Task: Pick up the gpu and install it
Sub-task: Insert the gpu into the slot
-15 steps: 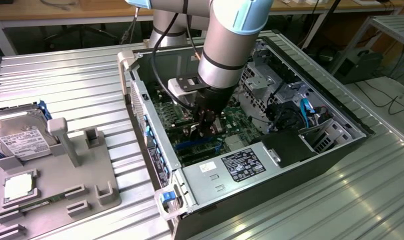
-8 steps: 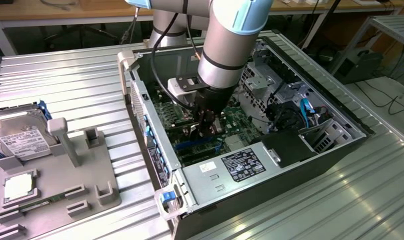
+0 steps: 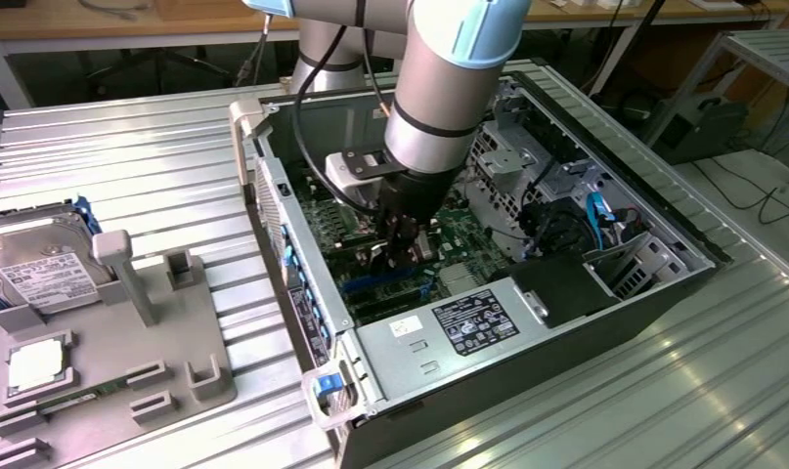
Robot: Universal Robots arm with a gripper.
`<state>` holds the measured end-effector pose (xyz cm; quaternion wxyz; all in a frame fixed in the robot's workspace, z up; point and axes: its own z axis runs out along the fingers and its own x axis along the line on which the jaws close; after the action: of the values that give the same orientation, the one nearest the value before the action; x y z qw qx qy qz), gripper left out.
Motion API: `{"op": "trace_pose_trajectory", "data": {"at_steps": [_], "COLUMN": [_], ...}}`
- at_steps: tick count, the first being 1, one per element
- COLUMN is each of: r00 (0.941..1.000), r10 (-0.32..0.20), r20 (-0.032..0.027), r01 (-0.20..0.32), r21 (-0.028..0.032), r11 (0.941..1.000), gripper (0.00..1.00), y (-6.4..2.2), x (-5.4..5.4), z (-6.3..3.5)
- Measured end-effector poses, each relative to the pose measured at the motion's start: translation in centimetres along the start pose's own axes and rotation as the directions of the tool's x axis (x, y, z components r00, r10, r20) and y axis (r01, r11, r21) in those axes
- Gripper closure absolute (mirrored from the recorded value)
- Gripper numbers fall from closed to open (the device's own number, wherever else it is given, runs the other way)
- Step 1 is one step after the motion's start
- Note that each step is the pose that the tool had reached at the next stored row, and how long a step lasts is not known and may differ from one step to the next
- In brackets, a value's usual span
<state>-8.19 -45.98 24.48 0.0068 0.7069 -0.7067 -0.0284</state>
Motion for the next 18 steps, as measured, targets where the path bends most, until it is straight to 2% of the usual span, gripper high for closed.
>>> {"op": "trace_pose_trajectory", "data": {"at_steps": [18], "r00": [1.0000], "r10": [0.008], "r20": [0.0004], "r01": [-0.008], "r21": [0.0003], "r11": [1.0000], "gripper": [0.72], "y": [0.38], "x": [0.00], "z": [0.02]}}
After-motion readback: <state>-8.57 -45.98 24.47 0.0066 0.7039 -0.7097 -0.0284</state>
